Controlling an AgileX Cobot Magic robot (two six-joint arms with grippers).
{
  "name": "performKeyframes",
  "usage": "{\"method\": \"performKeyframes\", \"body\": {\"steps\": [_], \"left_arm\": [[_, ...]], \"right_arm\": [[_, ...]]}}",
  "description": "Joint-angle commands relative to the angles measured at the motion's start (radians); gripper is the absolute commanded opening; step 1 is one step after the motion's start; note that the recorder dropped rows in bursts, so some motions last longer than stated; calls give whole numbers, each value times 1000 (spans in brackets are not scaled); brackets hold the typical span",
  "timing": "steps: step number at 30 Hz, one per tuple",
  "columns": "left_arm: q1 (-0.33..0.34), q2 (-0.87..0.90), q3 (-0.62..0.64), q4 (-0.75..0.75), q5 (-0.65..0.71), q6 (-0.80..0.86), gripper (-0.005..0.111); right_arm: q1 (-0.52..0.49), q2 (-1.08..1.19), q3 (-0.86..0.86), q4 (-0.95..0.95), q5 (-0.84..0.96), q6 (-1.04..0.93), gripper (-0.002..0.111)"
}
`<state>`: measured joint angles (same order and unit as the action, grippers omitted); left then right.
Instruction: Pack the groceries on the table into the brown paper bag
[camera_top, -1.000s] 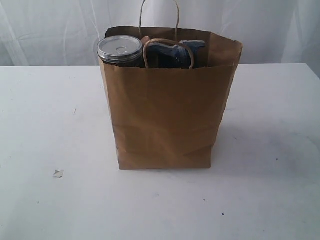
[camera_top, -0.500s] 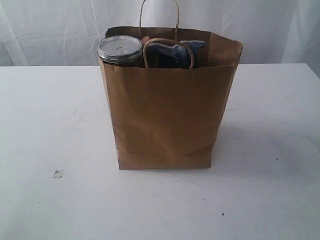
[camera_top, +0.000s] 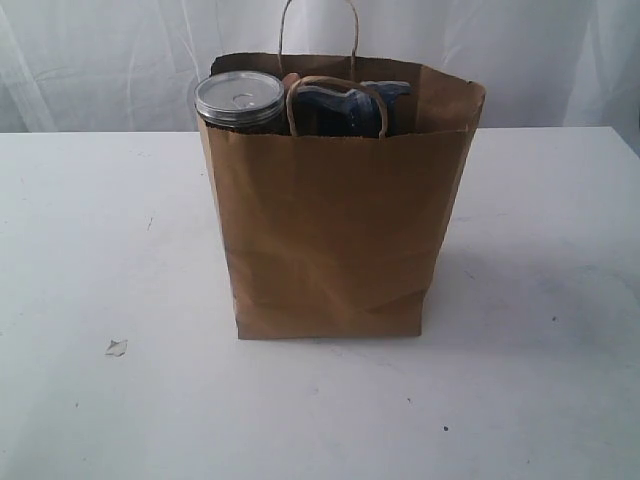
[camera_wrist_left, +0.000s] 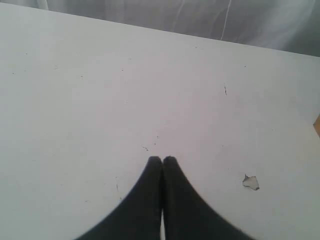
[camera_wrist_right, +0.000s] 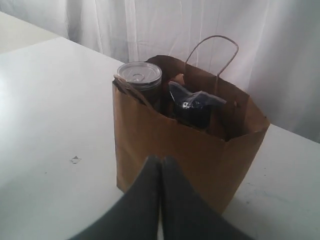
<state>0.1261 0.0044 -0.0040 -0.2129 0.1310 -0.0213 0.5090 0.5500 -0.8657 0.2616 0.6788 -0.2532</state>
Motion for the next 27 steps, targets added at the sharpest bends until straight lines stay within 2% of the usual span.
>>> {"method": "performKeyframes", "body": {"steps": [1,7,15,22,27], "left_arm": [[1,-4,4,-2,1,-1,0],[1,-4,4,-2,1,-1,0],[1,-4,4,-2,1,-1,0],[1,-4,4,-2,1,-1,0],[1,-4,4,-2,1,-1,0]], "right_arm": [[-2,-35,117,-12,-103,-5,0],[-2,-149,364,-14,-301,-5,0],[-71,-418,669,-11,-364,-5,0],[-82,-529,848,-8,-460,-5,0],[-82,-550,866,-8,-425,-5,0]]}}
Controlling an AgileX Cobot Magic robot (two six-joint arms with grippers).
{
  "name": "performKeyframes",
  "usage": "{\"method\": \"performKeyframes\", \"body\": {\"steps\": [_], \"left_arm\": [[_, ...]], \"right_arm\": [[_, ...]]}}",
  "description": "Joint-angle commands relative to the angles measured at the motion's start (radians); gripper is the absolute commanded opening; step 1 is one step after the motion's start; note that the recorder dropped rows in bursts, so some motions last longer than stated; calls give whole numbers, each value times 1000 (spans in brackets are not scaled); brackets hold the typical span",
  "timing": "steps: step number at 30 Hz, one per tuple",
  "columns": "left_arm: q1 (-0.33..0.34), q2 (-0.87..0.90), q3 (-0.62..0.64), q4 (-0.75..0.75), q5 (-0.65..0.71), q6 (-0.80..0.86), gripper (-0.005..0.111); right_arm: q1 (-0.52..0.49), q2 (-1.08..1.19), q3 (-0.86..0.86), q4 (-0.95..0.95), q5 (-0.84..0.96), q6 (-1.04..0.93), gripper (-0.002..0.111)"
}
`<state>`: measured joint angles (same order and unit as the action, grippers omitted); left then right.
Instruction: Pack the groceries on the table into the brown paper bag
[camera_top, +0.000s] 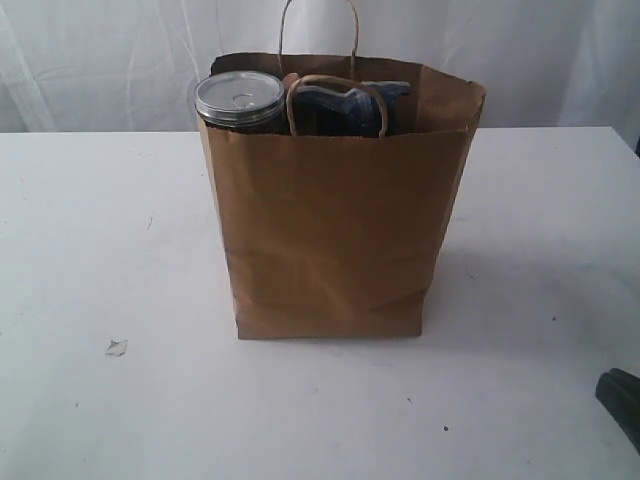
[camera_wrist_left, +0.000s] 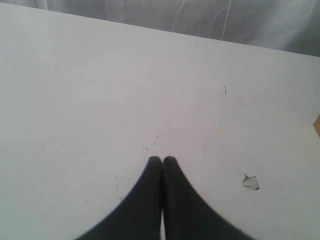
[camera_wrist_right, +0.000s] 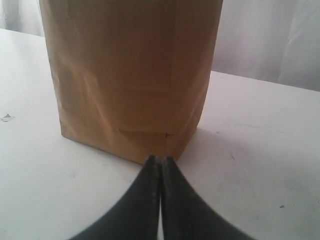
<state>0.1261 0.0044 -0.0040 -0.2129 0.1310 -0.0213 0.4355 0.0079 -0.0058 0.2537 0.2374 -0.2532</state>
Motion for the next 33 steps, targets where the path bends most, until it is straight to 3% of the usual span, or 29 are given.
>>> {"method": "performKeyframes", "body": {"steps": [1,27,33], "left_arm": [[1,-4,4,-2,1,-1,0],[1,-4,4,-2,1,-1,0],[1,-4,4,-2,1,-1,0]], "right_arm": [[-8,-8,6,0,36,-5,0],[-8,-8,6,-5,48,-5,0],[-8,-8,6,-78,4,169,0]]}}
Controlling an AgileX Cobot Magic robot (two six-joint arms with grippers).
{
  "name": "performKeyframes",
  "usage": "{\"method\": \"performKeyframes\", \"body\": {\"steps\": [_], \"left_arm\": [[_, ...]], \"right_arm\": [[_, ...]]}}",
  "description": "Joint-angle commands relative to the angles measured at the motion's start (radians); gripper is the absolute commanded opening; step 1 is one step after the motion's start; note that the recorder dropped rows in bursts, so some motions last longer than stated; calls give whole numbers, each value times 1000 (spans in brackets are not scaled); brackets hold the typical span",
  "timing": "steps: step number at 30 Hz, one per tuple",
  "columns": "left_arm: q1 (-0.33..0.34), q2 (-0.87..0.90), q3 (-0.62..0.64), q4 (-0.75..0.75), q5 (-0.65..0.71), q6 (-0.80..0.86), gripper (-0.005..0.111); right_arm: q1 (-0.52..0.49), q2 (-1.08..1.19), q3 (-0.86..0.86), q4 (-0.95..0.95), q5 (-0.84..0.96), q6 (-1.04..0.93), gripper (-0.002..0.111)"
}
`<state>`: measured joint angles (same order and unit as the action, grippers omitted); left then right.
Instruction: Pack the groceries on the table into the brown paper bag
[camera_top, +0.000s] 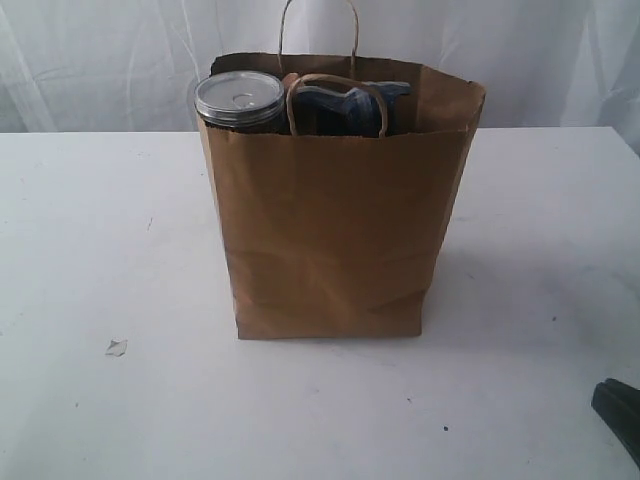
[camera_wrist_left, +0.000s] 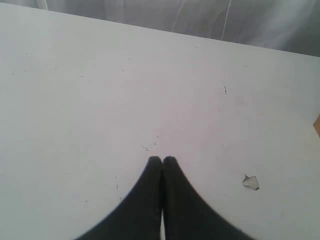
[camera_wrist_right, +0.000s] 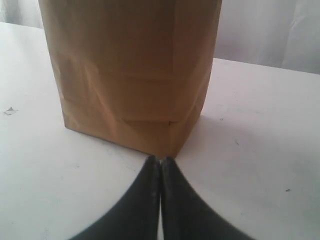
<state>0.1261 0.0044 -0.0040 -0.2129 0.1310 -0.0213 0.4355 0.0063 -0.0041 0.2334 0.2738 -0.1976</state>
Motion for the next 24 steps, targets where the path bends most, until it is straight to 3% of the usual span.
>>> {"method": "performKeyframes", "body": {"steps": [1,24], "left_arm": [[1,-4,4,-2,1,-1,0],[1,-4,4,-2,1,-1,0]], "right_arm": [[-8,-6,4,-67,-32,140,0],[-8,-6,4,-58,-29,161,0]]}}
